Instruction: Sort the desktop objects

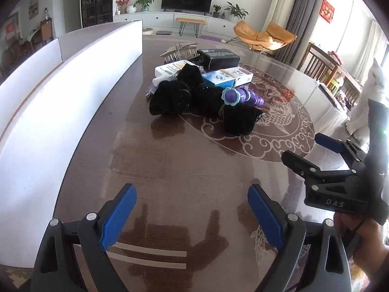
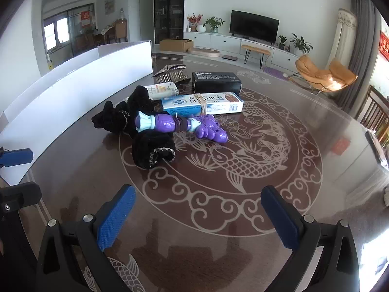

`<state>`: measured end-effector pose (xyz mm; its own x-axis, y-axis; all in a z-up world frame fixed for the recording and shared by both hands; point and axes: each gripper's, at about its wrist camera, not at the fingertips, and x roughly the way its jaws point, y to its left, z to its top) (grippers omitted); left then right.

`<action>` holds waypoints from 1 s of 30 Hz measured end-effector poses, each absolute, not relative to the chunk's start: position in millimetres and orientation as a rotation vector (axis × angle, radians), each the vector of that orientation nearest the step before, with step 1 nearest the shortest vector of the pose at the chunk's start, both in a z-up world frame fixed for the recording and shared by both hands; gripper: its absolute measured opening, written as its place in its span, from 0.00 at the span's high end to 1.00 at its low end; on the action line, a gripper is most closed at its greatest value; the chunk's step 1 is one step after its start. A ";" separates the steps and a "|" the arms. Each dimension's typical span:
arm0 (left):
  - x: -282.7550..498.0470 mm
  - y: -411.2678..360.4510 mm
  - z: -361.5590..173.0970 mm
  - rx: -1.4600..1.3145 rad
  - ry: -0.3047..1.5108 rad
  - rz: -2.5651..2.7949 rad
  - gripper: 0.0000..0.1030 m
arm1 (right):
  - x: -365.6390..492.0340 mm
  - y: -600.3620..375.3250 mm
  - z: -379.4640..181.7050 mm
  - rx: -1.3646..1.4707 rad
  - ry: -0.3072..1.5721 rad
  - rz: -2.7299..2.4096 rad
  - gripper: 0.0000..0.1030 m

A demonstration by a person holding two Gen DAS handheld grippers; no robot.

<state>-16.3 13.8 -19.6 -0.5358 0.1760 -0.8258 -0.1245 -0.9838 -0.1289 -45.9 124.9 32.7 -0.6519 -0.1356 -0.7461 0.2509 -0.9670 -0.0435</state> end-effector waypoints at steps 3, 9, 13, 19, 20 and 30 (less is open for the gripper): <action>-27.1 24.8 -36.8 -1.467 -0.019 2.617 0.09 | -35.7 135.5 24.2 1.231 0.164 -2.666 0.00; -34.5 31.9 -49.8 -1.432 0.091 2.674 0.09 | -27.1 125.3 10.5 1.277 0.179 -2.640 0.00; -40.3 27.8 -50.2 -1.408 0.089 2.692 0.03 | -31.0 124.6 3.0 1.335 0.159 -2.647 0.00; -65.0 21.6 -51.6 -1.431 0.056 2.727 0.00 | -31.9 129.6 2.2 1.367 0.132 -2.670 0.00; -71.7 20.6 -51.5 -1.432 0.053 2.732 0.00 | -31.7 129.5 2.3 1.367 0.132 -2.669 0.00; -83.3 15.5 -52.9 -1.429 0.004 2.803 0.00 | -32.7 129.7 2.4 1.368 0.133 -2.669 0.00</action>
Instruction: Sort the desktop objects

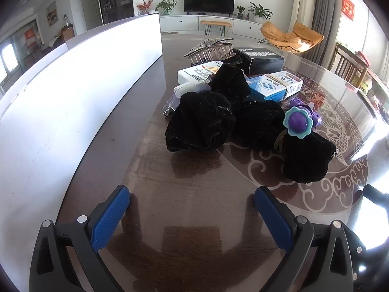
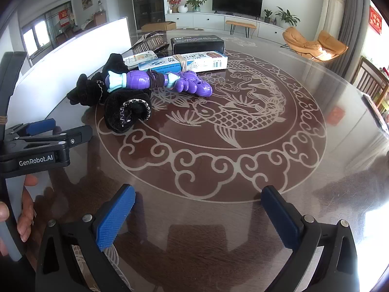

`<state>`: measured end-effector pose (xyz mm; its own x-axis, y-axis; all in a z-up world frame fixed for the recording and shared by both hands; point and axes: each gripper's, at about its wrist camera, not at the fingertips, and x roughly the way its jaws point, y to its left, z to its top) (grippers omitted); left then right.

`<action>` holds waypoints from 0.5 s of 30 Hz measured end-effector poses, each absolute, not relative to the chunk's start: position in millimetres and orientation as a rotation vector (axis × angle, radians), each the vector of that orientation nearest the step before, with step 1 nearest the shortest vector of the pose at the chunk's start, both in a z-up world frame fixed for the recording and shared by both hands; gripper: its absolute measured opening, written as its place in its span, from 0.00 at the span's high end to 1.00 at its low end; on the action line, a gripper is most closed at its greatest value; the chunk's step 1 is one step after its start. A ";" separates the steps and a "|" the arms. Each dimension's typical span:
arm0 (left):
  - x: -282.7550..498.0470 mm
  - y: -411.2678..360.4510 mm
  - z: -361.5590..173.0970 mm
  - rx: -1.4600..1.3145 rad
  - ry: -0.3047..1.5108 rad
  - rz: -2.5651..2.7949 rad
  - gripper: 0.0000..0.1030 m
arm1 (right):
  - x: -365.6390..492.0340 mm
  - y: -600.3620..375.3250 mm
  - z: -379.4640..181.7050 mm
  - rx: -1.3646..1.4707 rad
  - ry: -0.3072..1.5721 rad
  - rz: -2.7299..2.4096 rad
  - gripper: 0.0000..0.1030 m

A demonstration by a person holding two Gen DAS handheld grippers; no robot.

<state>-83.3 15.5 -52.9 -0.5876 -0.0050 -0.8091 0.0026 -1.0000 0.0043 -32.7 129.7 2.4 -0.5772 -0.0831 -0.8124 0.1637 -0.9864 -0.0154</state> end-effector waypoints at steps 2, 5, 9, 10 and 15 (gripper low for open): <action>-83.1 15.3 -53.1 1.425 -0.003 -2.795 0.00 | -33.1 129.8 2.4 1.368 0.133 -2.669 0.00; -83.1 15.2 -53.5 1.425 -0.003 -2.795 0.00 | -33.2 129.8 2.6 1.370 0.134 -2.670 0.00; -83.0 15.1 -53.5 1.425 -0.003 -2.795 0.00 | -33.5 130.5 1.4 1.370 0.133 -2.670 0.00; -83.0 15.1 -53.4 1.424 -0.003 -2.795 0.00 | -33.8 130.5 1.5 1.369 0.133 -2.671 0.00; -83.1 15.1 -53.4 1.424 -0.003 -2.795 0.00 | -34.1 130.6 1.6 1.369 0.133 -2.670 0.00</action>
